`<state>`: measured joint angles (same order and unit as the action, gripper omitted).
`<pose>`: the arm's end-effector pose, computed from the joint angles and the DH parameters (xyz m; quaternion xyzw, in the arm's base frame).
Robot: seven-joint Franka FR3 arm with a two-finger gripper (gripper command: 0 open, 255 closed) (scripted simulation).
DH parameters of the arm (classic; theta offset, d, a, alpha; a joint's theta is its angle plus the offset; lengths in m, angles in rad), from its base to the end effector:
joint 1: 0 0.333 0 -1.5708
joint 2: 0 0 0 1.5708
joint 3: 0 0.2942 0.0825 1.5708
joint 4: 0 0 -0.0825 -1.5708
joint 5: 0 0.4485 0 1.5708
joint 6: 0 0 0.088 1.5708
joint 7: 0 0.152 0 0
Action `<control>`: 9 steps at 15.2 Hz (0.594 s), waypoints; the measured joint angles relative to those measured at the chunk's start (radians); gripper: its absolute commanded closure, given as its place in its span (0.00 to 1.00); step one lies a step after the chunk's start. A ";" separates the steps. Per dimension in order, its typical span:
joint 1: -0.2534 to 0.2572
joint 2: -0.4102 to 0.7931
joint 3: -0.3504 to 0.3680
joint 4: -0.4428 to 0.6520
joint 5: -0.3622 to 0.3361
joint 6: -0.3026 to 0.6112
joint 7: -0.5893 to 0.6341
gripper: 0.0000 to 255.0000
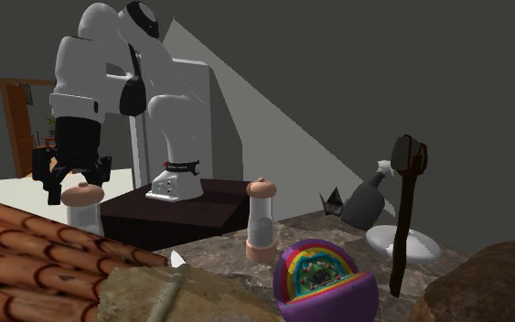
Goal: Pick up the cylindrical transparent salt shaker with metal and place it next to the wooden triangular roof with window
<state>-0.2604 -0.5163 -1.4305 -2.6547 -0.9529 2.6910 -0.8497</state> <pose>0.0493 -0.4767 0.1827 0.9883 -0.0213 0.0539 0.1411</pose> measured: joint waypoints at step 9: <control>0.002 0.001 -0.003 0.000 -0.001 0.002 0.000 0.00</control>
<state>-0.2586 -0.5149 -1.4333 -2.6548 -0.9537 2.6934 -0.8493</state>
